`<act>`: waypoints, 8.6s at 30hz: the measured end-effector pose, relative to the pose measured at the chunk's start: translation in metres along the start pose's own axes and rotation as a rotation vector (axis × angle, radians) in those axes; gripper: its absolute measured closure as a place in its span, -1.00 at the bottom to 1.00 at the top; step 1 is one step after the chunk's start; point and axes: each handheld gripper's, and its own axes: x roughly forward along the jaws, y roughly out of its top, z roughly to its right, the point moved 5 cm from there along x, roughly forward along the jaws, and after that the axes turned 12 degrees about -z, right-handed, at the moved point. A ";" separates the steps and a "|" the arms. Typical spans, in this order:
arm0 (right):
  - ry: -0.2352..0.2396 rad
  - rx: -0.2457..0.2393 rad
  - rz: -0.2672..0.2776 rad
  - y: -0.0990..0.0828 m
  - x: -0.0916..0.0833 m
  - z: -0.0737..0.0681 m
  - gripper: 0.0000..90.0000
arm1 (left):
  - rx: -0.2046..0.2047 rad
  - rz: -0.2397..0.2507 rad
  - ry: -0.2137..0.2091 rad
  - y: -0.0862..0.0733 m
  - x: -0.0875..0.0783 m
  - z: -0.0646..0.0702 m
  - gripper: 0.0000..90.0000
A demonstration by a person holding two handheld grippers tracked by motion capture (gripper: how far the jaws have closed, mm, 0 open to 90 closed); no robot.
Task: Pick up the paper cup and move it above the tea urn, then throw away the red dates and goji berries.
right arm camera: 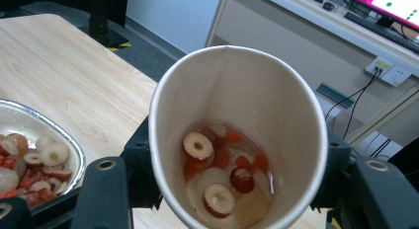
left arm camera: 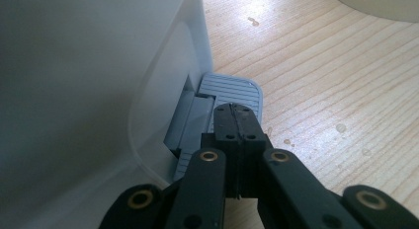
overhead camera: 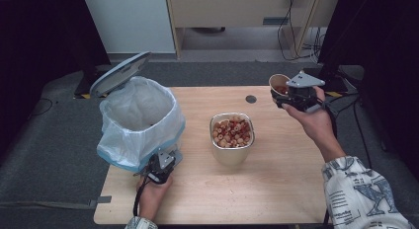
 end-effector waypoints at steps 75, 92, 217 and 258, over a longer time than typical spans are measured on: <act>-0.044 -0.488 0.085 0.068 -0.011 -0.051 -0.15 | 0.003 0.001 0.007 0.000 0.000 0.001 0.99; -0.081 -0.553 0.078 0.075 -0.016 -0.054 -0.15 | 0.007 0.000 0.008 0.000 0.000 0.000 0.99; -0.337 -1.013 0.007 0.097 -0.037 -0.086 -0.15 | 0.002 -0.001 0.008 0.000 0.000 0.000 0.99; -0.339 -1.033 0.017 0.104 -0.042 -0.087 -0.15 | 0.002 -0.002 0.009 0.000 0.000 0.000 0.99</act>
